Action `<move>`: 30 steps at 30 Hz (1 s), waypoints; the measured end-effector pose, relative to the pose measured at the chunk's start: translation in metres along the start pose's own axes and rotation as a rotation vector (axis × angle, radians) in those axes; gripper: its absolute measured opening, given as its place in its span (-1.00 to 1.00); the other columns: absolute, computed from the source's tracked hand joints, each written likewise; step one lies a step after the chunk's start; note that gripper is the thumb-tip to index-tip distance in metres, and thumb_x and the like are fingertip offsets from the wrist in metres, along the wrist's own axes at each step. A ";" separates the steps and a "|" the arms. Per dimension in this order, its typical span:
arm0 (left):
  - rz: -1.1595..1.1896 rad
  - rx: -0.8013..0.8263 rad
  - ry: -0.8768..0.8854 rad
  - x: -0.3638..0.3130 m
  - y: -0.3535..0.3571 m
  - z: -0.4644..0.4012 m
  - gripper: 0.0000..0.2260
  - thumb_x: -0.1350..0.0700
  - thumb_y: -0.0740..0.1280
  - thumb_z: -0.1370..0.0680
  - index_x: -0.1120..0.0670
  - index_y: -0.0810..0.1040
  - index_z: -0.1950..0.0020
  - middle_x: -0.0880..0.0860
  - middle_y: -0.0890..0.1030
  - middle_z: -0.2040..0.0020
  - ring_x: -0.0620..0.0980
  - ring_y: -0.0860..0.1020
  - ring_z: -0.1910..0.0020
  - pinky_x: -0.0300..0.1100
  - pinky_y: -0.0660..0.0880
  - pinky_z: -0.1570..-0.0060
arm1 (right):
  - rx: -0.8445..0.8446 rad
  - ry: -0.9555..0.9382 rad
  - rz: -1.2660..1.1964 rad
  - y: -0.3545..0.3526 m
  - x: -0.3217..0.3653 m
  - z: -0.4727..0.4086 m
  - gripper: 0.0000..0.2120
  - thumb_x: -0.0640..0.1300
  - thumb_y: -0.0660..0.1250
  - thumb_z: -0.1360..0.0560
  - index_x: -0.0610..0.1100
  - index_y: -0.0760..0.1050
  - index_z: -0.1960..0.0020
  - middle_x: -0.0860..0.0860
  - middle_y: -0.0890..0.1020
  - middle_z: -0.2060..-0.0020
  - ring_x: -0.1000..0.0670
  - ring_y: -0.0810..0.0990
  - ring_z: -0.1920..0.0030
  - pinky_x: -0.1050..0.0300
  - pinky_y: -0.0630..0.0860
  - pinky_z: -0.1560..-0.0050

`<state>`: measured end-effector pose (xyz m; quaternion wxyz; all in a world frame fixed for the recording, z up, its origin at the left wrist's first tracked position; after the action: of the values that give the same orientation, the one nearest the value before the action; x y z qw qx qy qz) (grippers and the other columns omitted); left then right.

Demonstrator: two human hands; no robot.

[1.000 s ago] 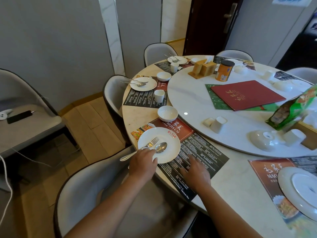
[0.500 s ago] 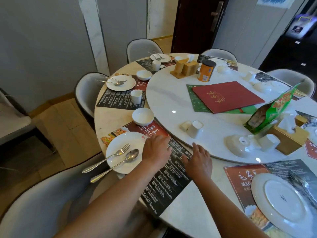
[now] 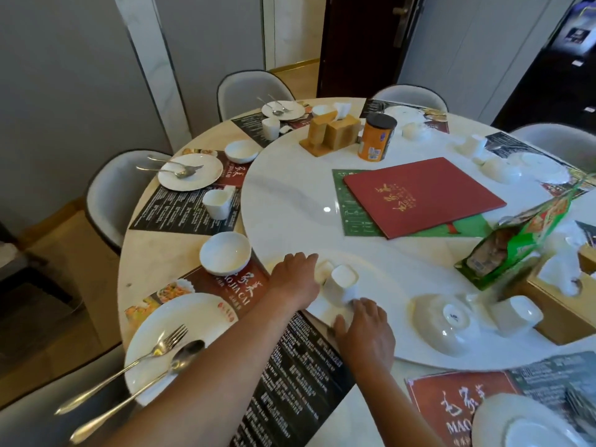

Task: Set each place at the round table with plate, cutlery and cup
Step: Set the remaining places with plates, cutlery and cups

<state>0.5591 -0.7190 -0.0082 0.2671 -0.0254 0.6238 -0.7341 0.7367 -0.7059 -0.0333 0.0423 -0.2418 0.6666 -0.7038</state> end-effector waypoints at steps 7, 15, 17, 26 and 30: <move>-0.034 0.009 0.007 -0.002 0.013 -0.024 -0.54 -0.09 0.34 -0.56 0.07 0.44 -0.40 0.09 0.48 -0.27 0.15 0.45 -0.25 0.01 0.47 -0.15 | -0.090 -0.035 0.008 0.009 0.001 0.001 -0.59 0.07 0.34 -0.50 -0.16 0.55 -0.25 -0.10 0.59 -0.23 -0.14 0.51 -0.27 -0.02 0.48 -0.27; 0.001 -0.038 -0.034 0.029 0.006 0.006 -0.64 0.02 0.33 -0.57 0.06 0.48 -0.34 0.07 0.51 -0.22 0.12 0.52 -0.18 -0.04 0.49 -0.07 | -0.098 -0.052 -0.008 0.005 0.003 0.005 -0.58 0.04 0.32 -0.53 -0.20 0.53 -0.28 -0.12 0.58 -0.24 -0.16 0.50 -0.27 -0.04 0.46 -0.30; 0.027 -0.064 -0.035 0.042 0.003 0.022 -0.65 0.04 0.33 -0.57 0.03 0.49 -0.35 0.04 0.52 -0.20 0.11 0.53 -0.18 -0.02 0.51 -0.09 | -0.089 -0.051 -0.012 0.005 0.005 0.006 -0.58 0.03 0.31 -0.53 -0.20 0.52 -0.29 -0.13 0.57 -0.26 -0.15 0.48 -0.29 -0.04 0.43 -0.32; -0.095 -0.141 0.131 0.060 -0.005 0.089 -0.63 0.13 0.39 -0.52 -0.09 0.54 -0.32 -0.06 0.57 -0.17 0.05 0.49 -0.19 0.00 0.43 -0.16 | 0.035 -0.115 -0.069 0.007 0.031 0.063 -0.56 0.28 0.27 -0.52 0.00 0.51 -0.24 0.05 0.51 -0.10 0.01 0.53 -0.10 0.10 0.55 0.04; -0.192 -0.095 0.176 0.053 0.009 0.101 -0.57 0.25 0.38 -0.50 -0.08 0.54 -0.32 -0.05 0.55 -0.21 0.04 0.45 -0.22 0.03 0.34 -0.26 | 0.190 -0.179 0.020 0.025 0.036 0.088 -0.41 0.37 0.23 -0.50 0.08 0.41 -0.40 0.07 0.46 -0.23 0.00 0.44 -0.23 0.07 0.51 -0.13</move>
<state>0.5542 -0.8338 -0.0096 0.1383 -0.0334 0.6737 -0.7251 0.7332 -0.8035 -0.0473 0.1312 -0.2918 0.5929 -0.7390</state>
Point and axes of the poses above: each hand's wrist, its own z-axis away from the middle knuckle, its own y-axis out of the palm, x = y × z, the point moved 9 cm from there along -z, towards the middle knuckle
